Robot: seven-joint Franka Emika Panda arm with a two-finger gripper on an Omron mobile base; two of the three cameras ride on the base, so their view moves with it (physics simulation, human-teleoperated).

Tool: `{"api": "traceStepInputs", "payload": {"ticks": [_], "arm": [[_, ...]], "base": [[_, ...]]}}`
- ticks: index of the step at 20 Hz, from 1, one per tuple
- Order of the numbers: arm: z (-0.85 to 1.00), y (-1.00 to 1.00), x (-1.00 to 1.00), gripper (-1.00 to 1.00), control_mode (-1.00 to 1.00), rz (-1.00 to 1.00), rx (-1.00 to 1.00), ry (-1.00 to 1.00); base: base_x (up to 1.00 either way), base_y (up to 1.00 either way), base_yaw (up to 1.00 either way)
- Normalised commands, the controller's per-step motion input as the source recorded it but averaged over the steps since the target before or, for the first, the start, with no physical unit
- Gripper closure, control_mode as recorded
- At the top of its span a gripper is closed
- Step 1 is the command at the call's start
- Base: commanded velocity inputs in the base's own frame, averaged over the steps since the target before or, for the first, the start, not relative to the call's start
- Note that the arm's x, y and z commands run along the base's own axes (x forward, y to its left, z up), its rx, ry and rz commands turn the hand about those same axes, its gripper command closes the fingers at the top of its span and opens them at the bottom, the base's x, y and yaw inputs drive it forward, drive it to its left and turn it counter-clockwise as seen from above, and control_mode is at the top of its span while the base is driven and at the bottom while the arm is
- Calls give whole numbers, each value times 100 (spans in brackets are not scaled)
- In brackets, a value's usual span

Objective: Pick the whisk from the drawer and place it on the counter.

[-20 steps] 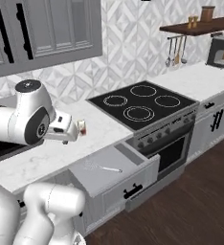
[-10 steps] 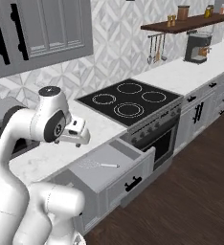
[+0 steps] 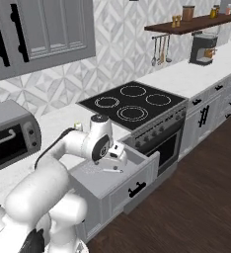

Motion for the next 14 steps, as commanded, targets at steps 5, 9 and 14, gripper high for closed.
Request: {"api": "traceStepInputs", "payload": {"ticks": [5, 9, 14], "arm": [[-76, -76, 62, -100, -100, -15, 0, 0], [-67, -37, 68, -100, -100, -16, 0, 1], [-15, 4, 58, -100, -100, -21, 0, 6]], "base": [[0, 0, 0], [0, 0, 0], [0, 0, 0]]}}
